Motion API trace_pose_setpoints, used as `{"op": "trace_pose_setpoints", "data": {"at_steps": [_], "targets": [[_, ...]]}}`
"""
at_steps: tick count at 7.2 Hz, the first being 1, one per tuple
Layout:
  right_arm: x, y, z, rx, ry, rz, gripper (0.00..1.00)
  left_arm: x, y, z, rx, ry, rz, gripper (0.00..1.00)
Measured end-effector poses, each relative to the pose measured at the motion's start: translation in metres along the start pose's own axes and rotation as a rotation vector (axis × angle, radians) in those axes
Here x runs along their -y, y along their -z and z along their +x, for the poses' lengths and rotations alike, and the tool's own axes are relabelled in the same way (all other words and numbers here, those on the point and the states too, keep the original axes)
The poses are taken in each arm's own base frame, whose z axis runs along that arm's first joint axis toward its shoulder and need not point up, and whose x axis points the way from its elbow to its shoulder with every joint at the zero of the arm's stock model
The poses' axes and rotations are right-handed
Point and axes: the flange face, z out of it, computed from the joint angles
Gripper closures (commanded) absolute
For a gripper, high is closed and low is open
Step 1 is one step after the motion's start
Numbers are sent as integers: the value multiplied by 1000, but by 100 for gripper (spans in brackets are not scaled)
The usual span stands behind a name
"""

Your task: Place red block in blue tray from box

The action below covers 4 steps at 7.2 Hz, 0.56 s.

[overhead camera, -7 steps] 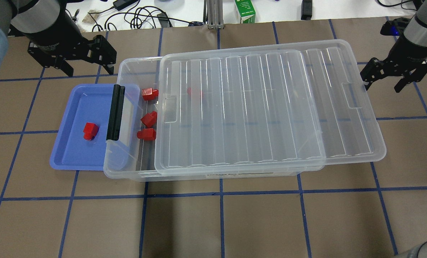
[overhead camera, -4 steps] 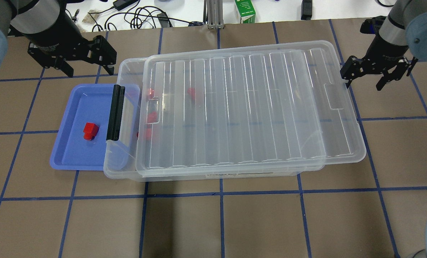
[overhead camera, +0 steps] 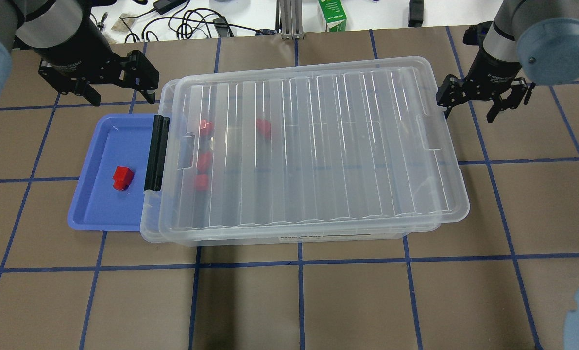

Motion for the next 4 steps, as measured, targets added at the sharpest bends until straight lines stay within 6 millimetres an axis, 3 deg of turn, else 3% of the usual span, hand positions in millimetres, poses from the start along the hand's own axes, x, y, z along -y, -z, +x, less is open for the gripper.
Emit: {"op": "trace_pose_setpoints", "data": {"at_steps": [2,4], "targets": [[-2,0,-17,-4,13,6,0,-1,-1,0,-1,0,-1,0],[-1,4,-22,-9,31,21,0,-1,-1,0,-1,0,-1,0]]}}
